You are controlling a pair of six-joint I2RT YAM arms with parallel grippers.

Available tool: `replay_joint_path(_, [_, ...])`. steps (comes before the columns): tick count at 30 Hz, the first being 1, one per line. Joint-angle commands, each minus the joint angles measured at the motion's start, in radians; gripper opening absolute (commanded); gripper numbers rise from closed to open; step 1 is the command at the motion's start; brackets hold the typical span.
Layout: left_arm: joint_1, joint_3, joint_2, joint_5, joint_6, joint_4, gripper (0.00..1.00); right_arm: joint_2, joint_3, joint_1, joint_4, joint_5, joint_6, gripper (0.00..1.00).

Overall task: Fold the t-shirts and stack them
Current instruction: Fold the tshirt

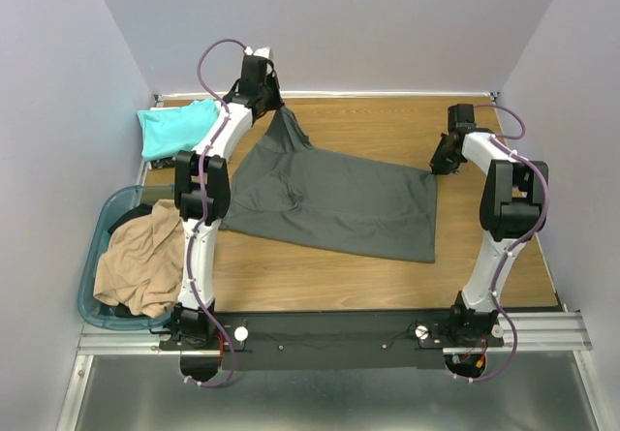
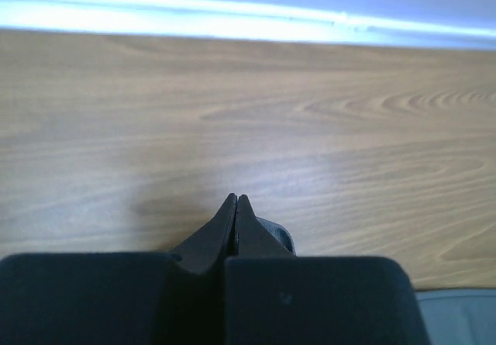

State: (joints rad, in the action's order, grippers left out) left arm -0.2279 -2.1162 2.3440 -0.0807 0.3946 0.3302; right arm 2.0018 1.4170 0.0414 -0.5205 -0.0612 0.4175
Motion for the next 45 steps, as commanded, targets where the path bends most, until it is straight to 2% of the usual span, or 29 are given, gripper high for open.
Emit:
replay_joint_path(1, [0.016,-0.079,0.041,-0.063,0.01,-0.031,0.0,0.051,0.088,0.005,-0.042,-0.006,0.006,0.0])
replay_joint_path(6, [0.032,-0.085,0.023,-0.086,-0.014,-0.052,0.0,0.055,0.177,0.005,-0.05,-0.023,0.001,0.0])
replay_joint_path(11, [0.035,0.105,-0.135,-0.082,-0.063,-0.128,0.0,-0.004,0.188,0.005,-0.047,-0.002,-0.042,0.0])
replay_joint_path(14, [0.035,0.289,-0.233,-0.051,-0.089,-0.166,0.0,-0.058,0.155,0.005,-0.035,0.036,-0.071,0.0])
replay_joint_path(21, [0.036,0.545,-0.413,0.022,-0.08,-0.181,0.0,-0.179,0.011,0.003,-0.007,0.107,-0.098,0.01])
replay_joint_path(28, [0.036,0.755,-0.58,0.07,-0.036,-0.192,0.0,-0.232,-0.118,-0.005,0.019,0.167,-0.118,0.0])
replay_joint_path(35, [0.036,0.901,-0.713,0.073,0.016,-0.209,0.0,-0.291,-0.179,-0.015,0.036,0.163,-0.123,0.0])
replay_joint_path(45, [0.036,1.093,-0.824,0.107,0.043,-0.241,0.0,-0.345,-0.266,-0.025,0.056,0.152,-0.117,0.01])
